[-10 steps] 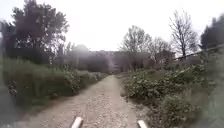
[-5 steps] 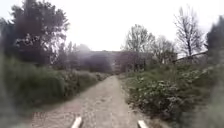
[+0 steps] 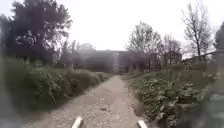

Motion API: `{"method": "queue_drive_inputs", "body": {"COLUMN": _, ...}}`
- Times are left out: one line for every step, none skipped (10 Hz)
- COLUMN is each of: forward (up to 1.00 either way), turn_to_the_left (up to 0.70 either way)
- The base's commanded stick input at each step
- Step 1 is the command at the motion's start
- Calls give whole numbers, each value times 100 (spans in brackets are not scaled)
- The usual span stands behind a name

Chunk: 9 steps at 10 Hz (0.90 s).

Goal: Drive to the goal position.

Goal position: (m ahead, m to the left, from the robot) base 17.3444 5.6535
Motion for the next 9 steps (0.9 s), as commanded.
{"method": "queue_drive_inputs", "body": {"forward": 100, "turn_to_the_left": 0}}
{"method": "queue_drive_inputs", "body": {"forward": 100, "turn_to_the_left": 0}}
{"method": "queue_drive_inputs", "body": {"forward": 100, "turn_to_the_left": 0}}
{"method": "queue_drive_inputs", "body": {"forward": 100, "turn_to_the_left": -6}}
{"method": "queue_drive_inputs", "body": {"forward": 100, "turn_to_the_left": -20}}
{"method": "queue_drive_inputs", "body": {"forward": 100, "turn_to_the_left": -40}}
{"method": "queue_drive_inputs", "body": {"forward": 100, "turn_to_the_left": -33}}
{"method": "queue_drive_inputs", "body": {"forward": 100, "turn_to_the_left": -13}}
{"method": "queue_drive_inputs", "body": {"forward": 100, "turn_to_the_left": 0}}
